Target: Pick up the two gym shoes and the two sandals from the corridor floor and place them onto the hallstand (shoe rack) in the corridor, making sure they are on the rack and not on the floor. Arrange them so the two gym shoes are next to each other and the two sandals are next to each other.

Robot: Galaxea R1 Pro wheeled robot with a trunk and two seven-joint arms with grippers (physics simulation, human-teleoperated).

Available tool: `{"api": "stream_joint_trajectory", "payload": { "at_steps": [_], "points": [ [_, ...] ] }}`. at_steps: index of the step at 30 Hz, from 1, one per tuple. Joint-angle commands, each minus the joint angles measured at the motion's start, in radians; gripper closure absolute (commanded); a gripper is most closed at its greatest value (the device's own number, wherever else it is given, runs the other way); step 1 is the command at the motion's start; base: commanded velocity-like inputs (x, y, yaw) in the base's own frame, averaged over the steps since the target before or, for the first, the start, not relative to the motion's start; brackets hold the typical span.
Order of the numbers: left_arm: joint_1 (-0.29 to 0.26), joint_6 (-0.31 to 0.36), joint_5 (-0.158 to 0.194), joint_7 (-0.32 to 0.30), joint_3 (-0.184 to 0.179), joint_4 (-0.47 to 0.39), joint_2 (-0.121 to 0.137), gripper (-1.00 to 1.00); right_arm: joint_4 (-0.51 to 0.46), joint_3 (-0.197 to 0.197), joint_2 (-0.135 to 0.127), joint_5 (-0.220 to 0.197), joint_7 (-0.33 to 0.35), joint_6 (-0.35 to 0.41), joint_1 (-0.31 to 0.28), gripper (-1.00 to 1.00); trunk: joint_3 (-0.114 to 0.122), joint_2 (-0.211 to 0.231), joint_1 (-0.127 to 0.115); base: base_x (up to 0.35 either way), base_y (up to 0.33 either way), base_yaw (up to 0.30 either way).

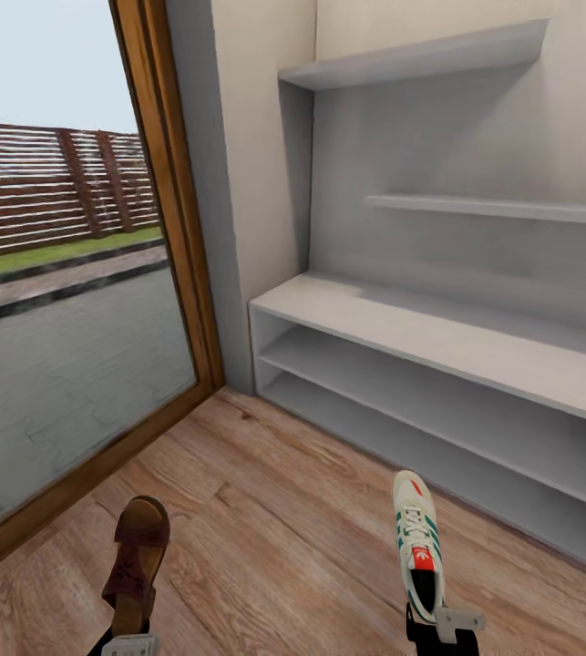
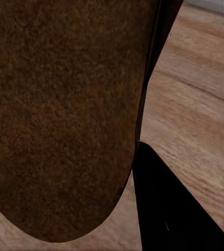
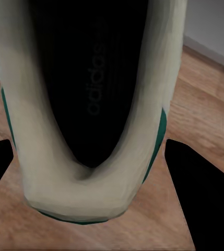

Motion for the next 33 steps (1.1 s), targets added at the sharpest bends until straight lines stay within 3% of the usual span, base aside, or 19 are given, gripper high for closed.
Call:
{"api": "stream_joint_trajectory", "payload": {
  "at_steps": [1,19,33],
  "points": [
    [0.001,-0.001,0.001,-0.006,0.002,-0.001,0.000,1.00,0.001,0.002,0.000,0.007,-0.008,-0.001,-0.001,1.00,-0.001,0.000,0.000,0.000,0.000,-0.280],
    [0.000,-0.001,0.002,-0.006,0.003,0.021,0.000,1.00,0.002,0.002,0.000,0.007,-0.008,-0.001,-0.001,1.00,-0.001,0.000,0.000,0.000,0.236,-0.281],
    [0.000,-0.003,0.001,-0.006,0.005,0.038,0.000,1.00,0.002,0.002,0.000,0.007,-0.008,-0.001,-0.001,1.00,-0.001,0.000,0.000,0.000,0.035,-0.282]
  ]
}}
